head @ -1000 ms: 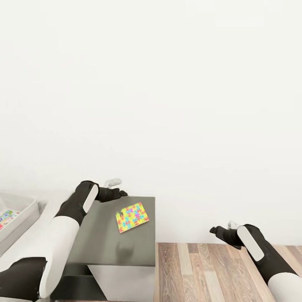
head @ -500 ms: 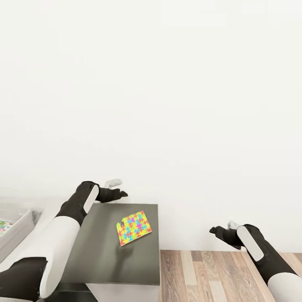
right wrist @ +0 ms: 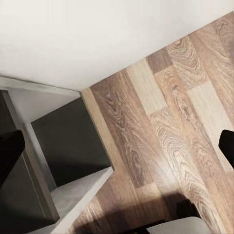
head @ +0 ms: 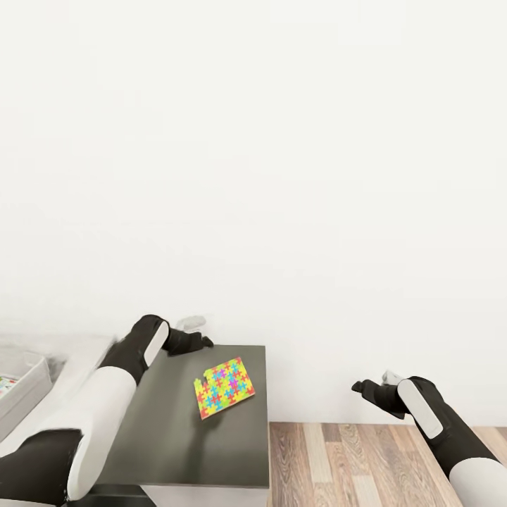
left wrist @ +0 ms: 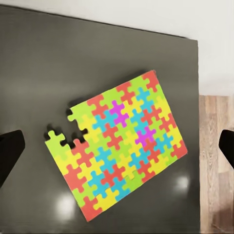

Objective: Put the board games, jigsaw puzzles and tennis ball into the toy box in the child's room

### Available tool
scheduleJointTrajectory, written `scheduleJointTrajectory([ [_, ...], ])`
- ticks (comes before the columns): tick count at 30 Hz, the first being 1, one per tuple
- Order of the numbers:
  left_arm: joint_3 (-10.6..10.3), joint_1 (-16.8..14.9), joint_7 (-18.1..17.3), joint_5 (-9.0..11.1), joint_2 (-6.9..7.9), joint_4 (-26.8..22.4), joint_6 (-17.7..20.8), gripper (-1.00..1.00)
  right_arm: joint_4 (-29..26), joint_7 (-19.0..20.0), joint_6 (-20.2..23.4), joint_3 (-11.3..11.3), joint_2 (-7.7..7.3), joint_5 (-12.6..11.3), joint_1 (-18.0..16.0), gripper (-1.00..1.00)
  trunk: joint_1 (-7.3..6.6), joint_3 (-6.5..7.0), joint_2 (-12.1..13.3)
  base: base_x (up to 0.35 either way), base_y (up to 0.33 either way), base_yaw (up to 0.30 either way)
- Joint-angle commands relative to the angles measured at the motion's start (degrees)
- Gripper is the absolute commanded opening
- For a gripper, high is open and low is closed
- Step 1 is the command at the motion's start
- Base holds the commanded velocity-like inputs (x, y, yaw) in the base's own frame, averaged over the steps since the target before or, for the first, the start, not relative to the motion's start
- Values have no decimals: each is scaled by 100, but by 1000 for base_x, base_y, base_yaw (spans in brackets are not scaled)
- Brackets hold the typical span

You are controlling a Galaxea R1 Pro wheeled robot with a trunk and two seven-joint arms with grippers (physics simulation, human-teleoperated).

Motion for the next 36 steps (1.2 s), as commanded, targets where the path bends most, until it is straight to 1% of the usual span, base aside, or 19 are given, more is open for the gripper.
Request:
scheduleJointTrajectory([
  [1,17,-5,0,12,-1,112,32,100,-7,-57,5,23,-7,-61,-5,100,3,-17,-14,3,0,0],
  [4,29,-5,65,2,-1,484,36,100,-7,-57,5,23,-7,-64,-5,100,3,-31,-14,2,0,0],
  [7,33,-5,198,-2,-1,664,35,100,-7,-57,5,23,-7,-66,-5,100,3,-50,-14,0,0,0],
  [11,35,-5,416,-4,-1,757,20,100,-6,-57,5,23,-7,-66,-5,100,3,-82,-14,0,0,0],
  [13,37,-5,476,-1,-3,773,-30,100,-7,-57,5,23,-7,-66,-5,100,3,-100,-14,0,0,0],
  [16,37,-5,549,12,-7,792,-253,100,-3,-57,5,23,-7,-66,-5,100,3,-127,-14,0,0,0],
  [18,37,-5,566,18,-13,795,-362,100,-1,-57,5,23,-7,-66,-5,100,3,-145,-14,0,0,0],
  [24,43,-5,537,36,-15,755,-532,100,4,-57,5,23,-7,-67,-5,100,3,-201,-14,0,0,0],
  [29,45,-5,524,38,-42,750,-626,100,6,-57,5,23,-7,-67,-5,100,3,-247,-14,0,0,0],
  [36,45,-5,505,47,-73,742,-647,100,5,-56,5,23,-7,-67,-5,100,3,-312,-14,0,0,0],
])
